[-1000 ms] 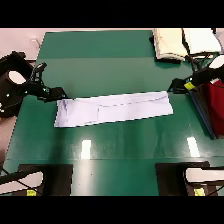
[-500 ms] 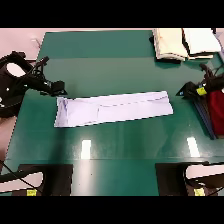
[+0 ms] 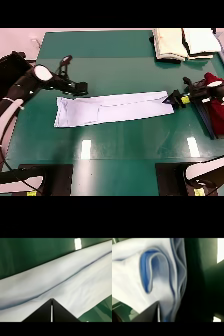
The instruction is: Fold the shirts.
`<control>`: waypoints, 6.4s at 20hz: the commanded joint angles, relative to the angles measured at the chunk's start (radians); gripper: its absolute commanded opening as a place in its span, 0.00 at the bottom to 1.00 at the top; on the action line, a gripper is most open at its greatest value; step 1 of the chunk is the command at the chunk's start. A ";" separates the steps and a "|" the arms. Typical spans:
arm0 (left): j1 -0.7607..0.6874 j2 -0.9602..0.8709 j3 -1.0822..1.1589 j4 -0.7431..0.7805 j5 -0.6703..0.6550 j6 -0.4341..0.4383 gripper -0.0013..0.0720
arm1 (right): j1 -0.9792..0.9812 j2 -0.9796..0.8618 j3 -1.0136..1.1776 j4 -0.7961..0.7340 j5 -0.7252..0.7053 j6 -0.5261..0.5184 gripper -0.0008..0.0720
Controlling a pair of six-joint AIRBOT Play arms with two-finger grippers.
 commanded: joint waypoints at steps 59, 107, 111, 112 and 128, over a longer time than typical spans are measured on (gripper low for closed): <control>0.058 0.068 0.521 0.313 -0.182 -0.019 0.05 | 0.689 -0.086 0.148 0.180 -0.316 0.155 0.79; -0.149 0.068 0.485 0.283 -0.200 -0.079 0.05 | -0.449 0.227 0.793 0.057 -0.219 -0.050 0.04; -0.149 0.068 0.485 0.283 -0.204 -0.078 0.05 | -0.524 0.228 0.792 0.056 -0.006 -0.143 0.04; -0.149 0.068 0.485 0.283 -0.204 -0.074 0.05 | -0.542 0.229 0.792 0.056 0.042 -0.145 0.04; -0.149 0.068 0.485 0.283 -0.208 -0.045 0.05 | -0.800 0.566 0.153 -0.513 0.093 0.081 0.79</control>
